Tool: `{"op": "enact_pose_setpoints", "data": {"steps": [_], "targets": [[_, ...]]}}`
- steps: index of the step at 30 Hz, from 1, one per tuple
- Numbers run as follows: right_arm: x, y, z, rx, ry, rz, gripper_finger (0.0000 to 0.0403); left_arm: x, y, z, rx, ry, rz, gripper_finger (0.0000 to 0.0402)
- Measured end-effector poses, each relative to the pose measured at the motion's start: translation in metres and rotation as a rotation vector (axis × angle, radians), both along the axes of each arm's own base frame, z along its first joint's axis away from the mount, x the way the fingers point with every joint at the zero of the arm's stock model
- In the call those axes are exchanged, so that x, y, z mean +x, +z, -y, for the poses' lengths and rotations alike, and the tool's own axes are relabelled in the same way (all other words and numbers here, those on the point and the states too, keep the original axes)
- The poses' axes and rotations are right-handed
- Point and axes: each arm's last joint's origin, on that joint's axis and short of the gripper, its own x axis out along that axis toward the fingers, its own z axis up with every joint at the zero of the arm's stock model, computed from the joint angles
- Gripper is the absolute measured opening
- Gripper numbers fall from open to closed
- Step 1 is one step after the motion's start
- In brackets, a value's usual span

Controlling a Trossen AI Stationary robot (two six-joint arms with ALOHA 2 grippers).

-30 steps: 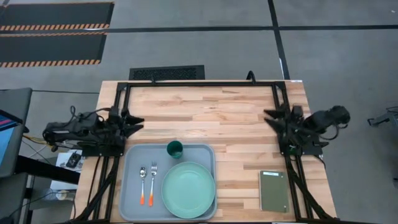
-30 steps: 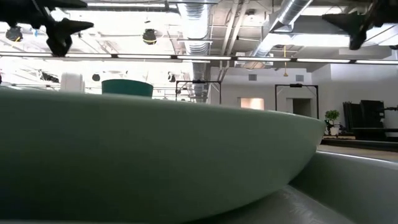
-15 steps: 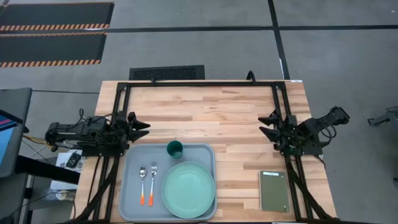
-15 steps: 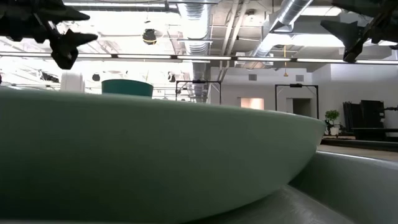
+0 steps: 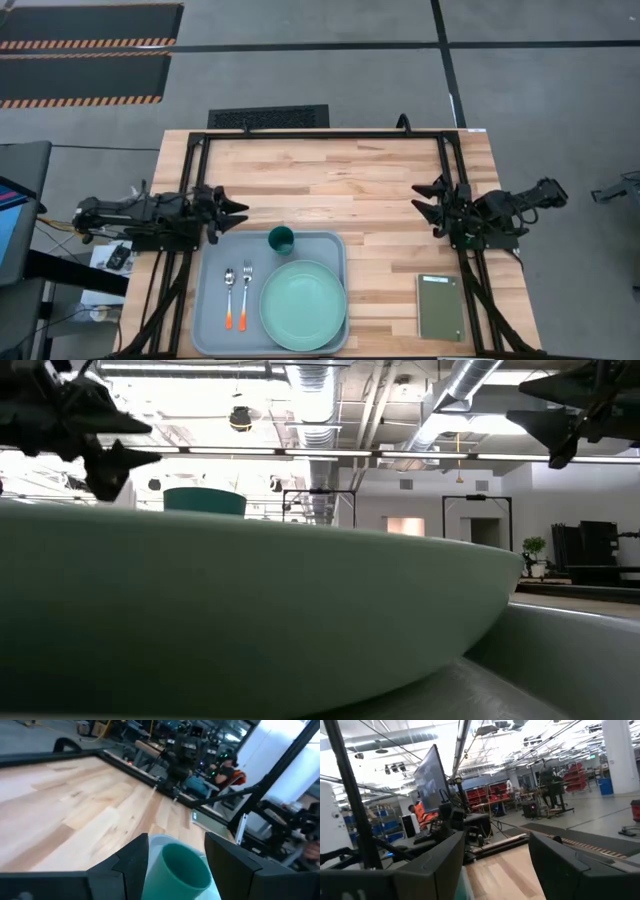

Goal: Pick and place plate/cup/fork/spoon on tray
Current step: Return to Home Position

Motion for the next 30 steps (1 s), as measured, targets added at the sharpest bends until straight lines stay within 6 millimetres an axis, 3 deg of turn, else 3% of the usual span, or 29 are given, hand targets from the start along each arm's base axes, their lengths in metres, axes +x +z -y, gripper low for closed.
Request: {"op": "enact_pose_setpoints", "data": {"steps": [6, 13, 30], "targets": [[0.002, -0.004, 0.001, -0.002, 0.015, -0.033, 0.0249, 0.002, -0.002, 0.001, 0.037, -0.047, 0.018, 0.018], [0.006, -0.018, 0.006, 0.085, -0.017, -0.14, 0.0249, 0.003, -0.002, 0.0, 0.123, 0.019, 0.05, 0.018], [0.008, -0.027, 0.008, 0.103, -0.04, -0.216, 0.0249, 0.003, -0.002, -0.001, 0.195, 0.021, 0.043, 0.018]]}}
